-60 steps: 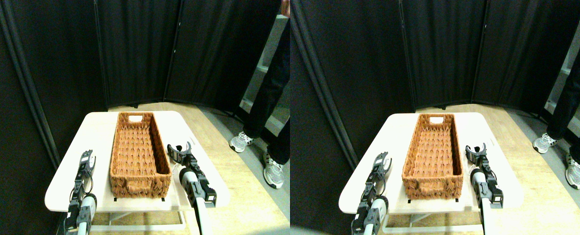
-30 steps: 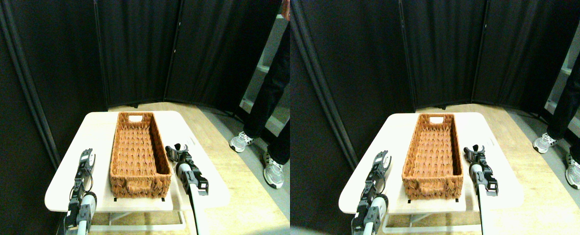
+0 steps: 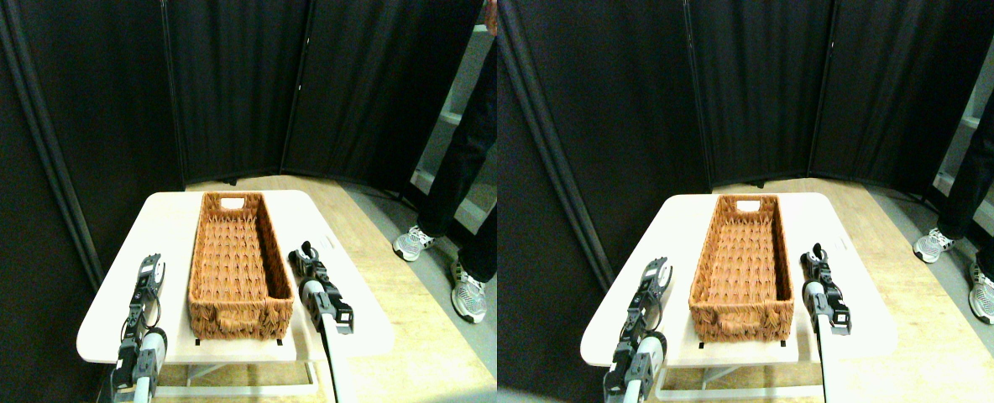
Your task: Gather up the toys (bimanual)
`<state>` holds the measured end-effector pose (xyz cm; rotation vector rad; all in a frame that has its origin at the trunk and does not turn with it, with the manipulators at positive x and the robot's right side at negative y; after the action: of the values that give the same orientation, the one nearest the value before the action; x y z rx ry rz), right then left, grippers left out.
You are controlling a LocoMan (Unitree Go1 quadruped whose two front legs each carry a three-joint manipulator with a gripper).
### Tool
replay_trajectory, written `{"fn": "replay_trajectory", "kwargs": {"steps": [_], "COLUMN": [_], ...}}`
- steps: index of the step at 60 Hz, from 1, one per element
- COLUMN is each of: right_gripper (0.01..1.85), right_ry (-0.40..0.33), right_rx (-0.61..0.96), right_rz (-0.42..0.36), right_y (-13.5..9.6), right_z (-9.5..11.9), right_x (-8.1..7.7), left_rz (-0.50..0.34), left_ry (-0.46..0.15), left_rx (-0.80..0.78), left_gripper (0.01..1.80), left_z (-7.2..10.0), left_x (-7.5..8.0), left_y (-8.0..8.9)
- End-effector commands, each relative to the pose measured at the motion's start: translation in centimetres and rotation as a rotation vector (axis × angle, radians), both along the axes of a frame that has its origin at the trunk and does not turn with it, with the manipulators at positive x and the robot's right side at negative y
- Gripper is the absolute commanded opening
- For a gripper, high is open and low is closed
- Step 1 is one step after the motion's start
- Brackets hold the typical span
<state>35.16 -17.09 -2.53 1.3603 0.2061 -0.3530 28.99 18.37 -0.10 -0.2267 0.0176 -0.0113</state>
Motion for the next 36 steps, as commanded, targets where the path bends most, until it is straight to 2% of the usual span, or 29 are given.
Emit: {"fn": "replay_trajectory", "kwargs": {"steps": [1, 5, 8, 17, 26, 28, 31, 36], "right_gripper": [0.01, 0.01, 0.01, 0.01, 0.01, 0.01, 0.01, 0.01], "right_ry": [-0.047, -0.068, -0.063, -0.132, -0.170, -0.180, -0.226, -0.219], "right_rx": [-0.009, -0.034, -0.032, -0.046, -0.104, -0.159, -0.187, -0.179], "right_rz": [0.019, 0.062, 0.055, 0.126, 0.194, 0.215, 0.260, 0.269], "right_y": [0.3, 0.6, 0.7, 1.5, 2.7, 3.3, 3.7, 4.8], "right_z": [1.0, 2.0, 2.6, 5.1, 7.5, 8.4, 9.0, 10.0], "right_x": [0.1, 0.0, -0.1, 0.4, 1.0, 1.1, 1.3, 1.5], "left_rz": [-0.006, -0.011, -0.016, -0.020, -0.017, -0.013, -0.015, -0.014], "left_ry": [-0.048, -0.054, -0.058, -0.063, -0.061, -0.060, -0.061, -0.066], "left_rx": [-0.002, 0.009, 0.013, 0.019, 0.008, 0.016, 0.023, 0.026], "left_gripper": [0.06, 0.04, 0.03, 0.01, 0.01, 0.01, 0.01, 0.01], "left_z": [1.0, 1.0, 0.9, 0.8, 0.7, 0.7, 0.7, 0.7], "left_x": [0.1, 0.1, 0.1, -0.2, -0.5, -0.5, -0.6, -0.7], "left_y": [-0.4, -0.4, -0.4, 0.0, 0.0, 0.0, -0.1, -0.2]}}
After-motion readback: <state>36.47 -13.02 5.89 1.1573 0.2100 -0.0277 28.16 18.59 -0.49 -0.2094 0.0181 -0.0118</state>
